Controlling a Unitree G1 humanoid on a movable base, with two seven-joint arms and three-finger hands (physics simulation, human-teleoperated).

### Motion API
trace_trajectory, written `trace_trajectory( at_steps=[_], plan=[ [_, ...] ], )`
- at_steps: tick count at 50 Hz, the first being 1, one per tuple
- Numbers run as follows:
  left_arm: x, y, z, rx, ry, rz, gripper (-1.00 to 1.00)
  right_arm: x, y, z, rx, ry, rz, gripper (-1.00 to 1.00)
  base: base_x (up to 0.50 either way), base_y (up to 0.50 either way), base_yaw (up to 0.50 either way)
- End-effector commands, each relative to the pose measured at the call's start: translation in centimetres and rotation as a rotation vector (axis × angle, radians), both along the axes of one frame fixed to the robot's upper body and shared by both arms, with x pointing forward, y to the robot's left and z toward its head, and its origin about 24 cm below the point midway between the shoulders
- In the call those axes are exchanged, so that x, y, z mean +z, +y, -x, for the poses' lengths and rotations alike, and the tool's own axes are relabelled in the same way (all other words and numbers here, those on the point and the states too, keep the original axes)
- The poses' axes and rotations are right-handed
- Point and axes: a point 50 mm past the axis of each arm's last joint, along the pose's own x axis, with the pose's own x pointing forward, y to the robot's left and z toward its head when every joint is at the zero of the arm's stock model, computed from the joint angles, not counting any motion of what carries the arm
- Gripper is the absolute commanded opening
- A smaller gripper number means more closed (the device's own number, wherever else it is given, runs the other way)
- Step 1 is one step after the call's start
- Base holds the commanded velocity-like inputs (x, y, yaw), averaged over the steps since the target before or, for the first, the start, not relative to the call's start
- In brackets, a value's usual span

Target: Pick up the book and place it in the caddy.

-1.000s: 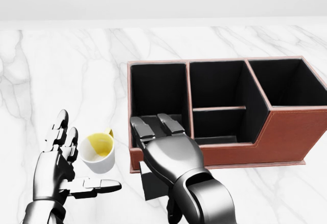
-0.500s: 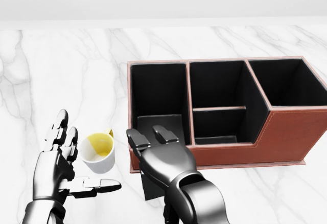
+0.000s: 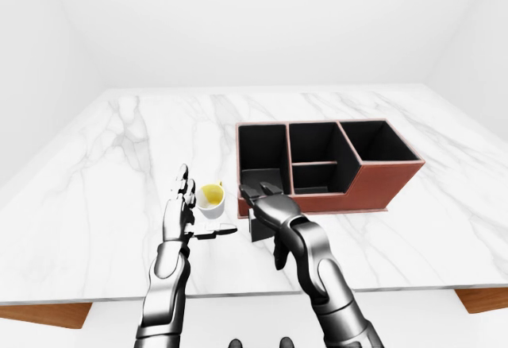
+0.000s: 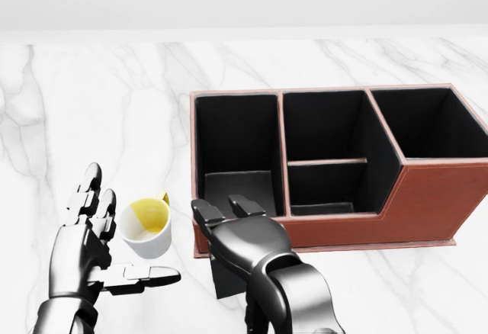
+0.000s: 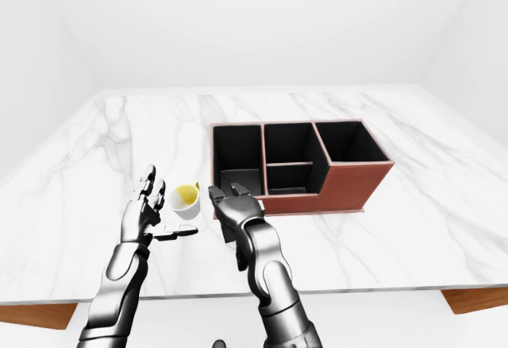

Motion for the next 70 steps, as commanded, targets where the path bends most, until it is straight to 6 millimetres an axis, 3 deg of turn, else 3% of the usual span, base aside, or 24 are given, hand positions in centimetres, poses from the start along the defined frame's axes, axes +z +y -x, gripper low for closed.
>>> trace_trajectory(
  at_steps=[1, 37, 38, 40, 41, 70],
  plan=[
    [0.0, 0.0, 0.0, -0.001, 0.0, 0.001, 1.0, -0.6, -0.4, -0.9, -0.006, 0.035, 0.01, 1.0, 0.0, 0.0, 0.0],
    [0.1, 0.0, 0.0, -0.001, -0.001, 0.004, 1.0, -1.3, -0.9, -2.2, -0.021, 0.073, 0.035, 1.0, 0.0, 0.0, 0.0],
    [0.1, -0.1, 0.0, -0.005, -0.001, 0.018, 1.0, -1.2, -0.7, -2.6, -0.016, 0.076, 0.032, -0.39, 0.0, 0.0, 0.0],
    [0.1, -0.1, 0.0, -0.006, -0.001, 0.019, 1.0, -1.2, -0.7, -2.6, -0.016, 0.077, 0.032, -0.39, 0.0, 0.0, 0.0],
    [0.1, 0.0, -0.1, -0.003, -0.001, 0.015, 1.0, -1.1, -0.7, -2.6, -0.015, 0.074, 0.034, -1.0, 0.0, 0.0, 0.0],
    [0.1, 0.0, 0.0, -0.002, -0.004, 0.016, 1.0, -1.0, -1.0, -2.5, -0.024, 0.058, 0.055, -1.0, 0.0, 0.0, 0.0]
  ],
)
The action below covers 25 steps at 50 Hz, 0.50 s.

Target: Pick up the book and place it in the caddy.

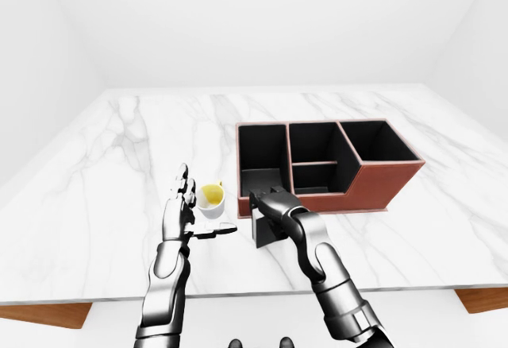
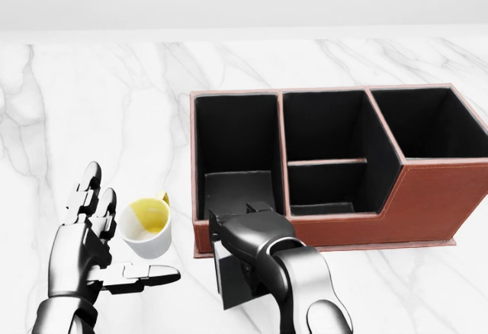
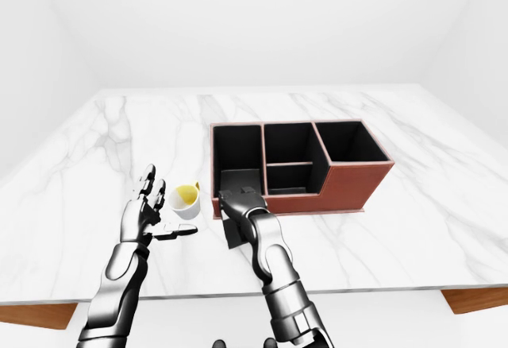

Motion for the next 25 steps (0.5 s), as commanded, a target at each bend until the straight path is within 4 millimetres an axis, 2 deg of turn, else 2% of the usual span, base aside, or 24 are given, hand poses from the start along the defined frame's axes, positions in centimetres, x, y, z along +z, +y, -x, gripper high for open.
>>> trace_trajectory(
  at_steps=[1, 6, 7, 10, 11, 14, 16, 17, 25],
  plan=[
    [0.0, 0.0, 0.0, 0.0, -0.001, 0.001, 1.0, 0.8, -0.1, -0.1, -0.004, -0.037, -0.002, -1.0, 0.0, 0.0, 0.0],
    [0.0, 0.0, 0.1, 0.001, -0.002, -0.002, 1.0, 2.5, 0.3, 0.4, 0.0, -0.116, -0.014, -1.0, 0.0, 0.0, 0.0],
    [0.0, 0.0, 0.0, 0.001, -0.002, -0.002, 1.0, 3.3, 0.5, 0.7, 0.0, -0.159, -0.011, -1.0, 0.0, 0.0, 0.0],
    [-0.1, 0.0, 0.0, 0.001, -0.002, -0.002, 1.0, 3.4, 0.4, 0.7, -0.003, -0.162, -0.011, -1.0, 0.0, 0.0, 0.0],
    [0.0, 0.0, 0.0, 0.002, -0.002, -0.003, 1.0, 4.4, 0.7, 1.4, 0.001, -0.222, 0.007, -1.0, 0.0, 0.0, 0.0],
    [0.0, 0.0, 0.0, 0.001, -0.002, -0.004, 1.0, 5.2, 0.8, 2.0, -0.014, -0.275, 0.03, -1.0, 0.0, 0.0, 0.0],
    [0.0, 0.0, 0.0, 0.001, -0.002, -0.004, 1.0, 5.3, 0.7, 2.0, -0.017, -0.276, 0.03, -1.0, 0.0, 0.0, 0.0],
    [0.1, 0.0, 0.1, 0.003, -0.003, -0.003, 1.0, 6.3, 0.7, 2.6, -0.027, -0.339, 0.055, -1.0, 0.0, 0.0, 0.0],
    [0.0, 0.1, 0.0, 0.004, -0.003, -0.005, 1.0, 8.7, 0.2, 3.3, -0.1, -0.458, 0.087, -1.0, 0.0, 0.0, 0.0]
  ],
)
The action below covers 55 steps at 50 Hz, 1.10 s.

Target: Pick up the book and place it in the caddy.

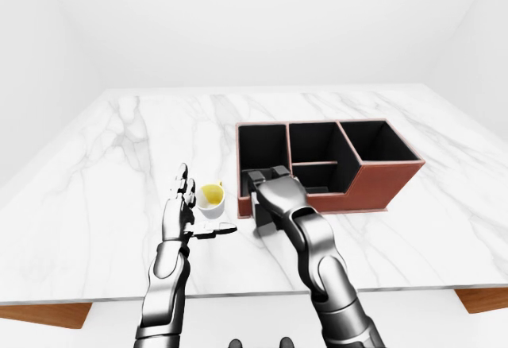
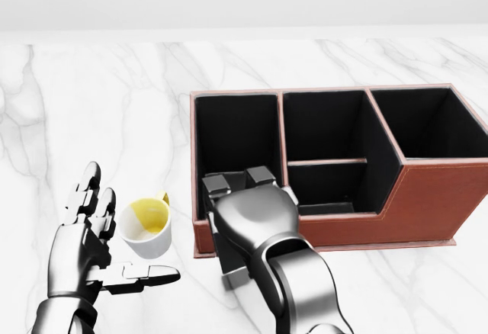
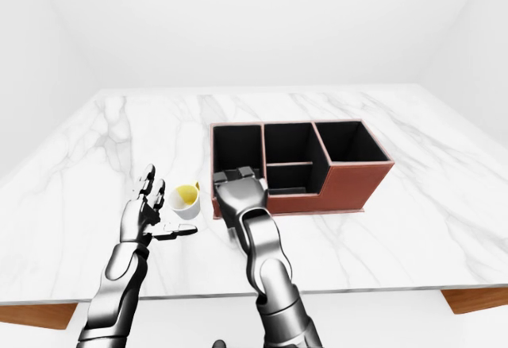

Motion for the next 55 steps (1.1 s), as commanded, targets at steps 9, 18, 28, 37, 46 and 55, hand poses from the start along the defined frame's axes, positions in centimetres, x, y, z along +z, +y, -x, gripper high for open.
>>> trace_trajectory(
  at_steps=[9, 18, 28, 37, 46, 55],
  plan=[
    [0.0, 0.1, -0.1, 0.003, -0.001, -0.002, 1.0, 5.1, -0.5, 2.5, -0.119, -0.266, 0.049, -1.0, 0.0, 0.0, 0.0],
    [0.1, 0.1, -0.1, 0.005, -0.001, -0.002, 1.0, 7.7, -1.3, 2.1, -0.188, -0.376, 0.049, -1.0, 0.0, 0.0, 0.0],
    [0.0, 0.1, -0.1, 0.005, -0.001, -0.004, 1.0, 10.1, -2.5, 1.1, -0.251, -0.47, 0.055, -1.0, 0.0, 0.0, 0.0],
    [-0.1, 0.1, -0.1, 0.006, -0.001, -0.006, 1.0, 10.6, -3.3, -0.3, -0.265, -0.475, 0.074, -1.0, 0.0, 0.0, 0.0],
    [-0.1, 0.1, -0.2, 0.005, -0.001, -0.005, 1.0, 9.6, -3.8, -2.0, -0.242, -0.406, 0.088, -1.0, 0.0, 0.0, 0.0],
    [-0.1, 0.1, -0.2, 0.006, 0.0, -0.005, 1.0, 9.7, -4.0, -3.2, -0.229, -0.389, 0.096, -1.0, 0.0, 0.0, 0.0]
  ],
)
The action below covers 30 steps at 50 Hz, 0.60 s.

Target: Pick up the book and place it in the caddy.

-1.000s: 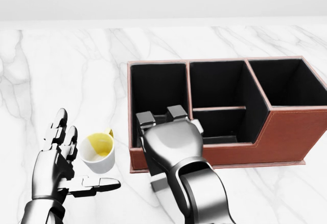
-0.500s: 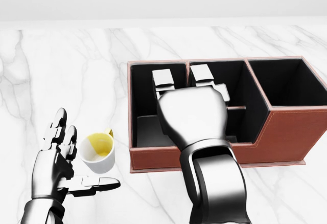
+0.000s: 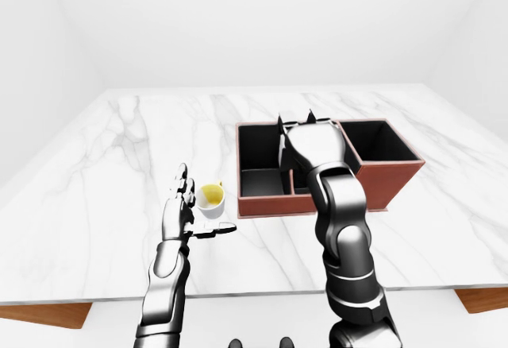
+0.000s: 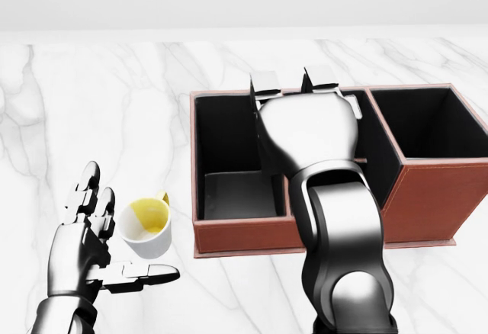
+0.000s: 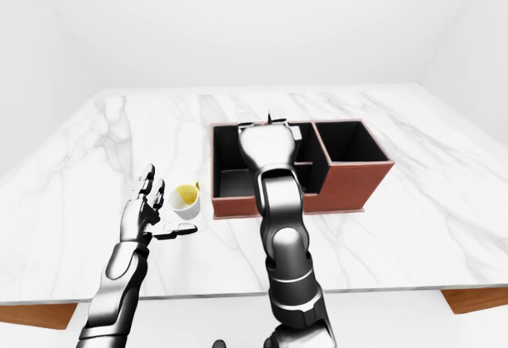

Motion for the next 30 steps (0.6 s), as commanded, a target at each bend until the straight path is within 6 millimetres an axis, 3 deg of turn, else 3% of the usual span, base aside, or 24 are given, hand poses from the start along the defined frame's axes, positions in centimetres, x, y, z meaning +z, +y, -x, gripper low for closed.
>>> trace_trajectory(
  at_steps=[1, 14, 30],
  plan=[
    [0.0, 0.0, -0.1, 0.001, 0.0, 0.0, 1.0, 0.6, -0.5, -1.4, -0.013, 0.0, 0.031, -1.0, 0.0, 0.0, 0.0],
    [0.0, 0.0, -0.1, 0.001, 0.0, 0.0, 1.0, 0.5, -1.2, -2.8, -0.002, 0.037, 0.037, -1.0, 0.0, 0.0, 0.0],
    [0.2, 0.0, 0.2, 0.0, 0.0, 0.0, 1.0, 1.1, -2.3, -2.7, -0.045, 0.004, 0.06, -1.0, 0.0, 0.0, 0.0]
  ],
)
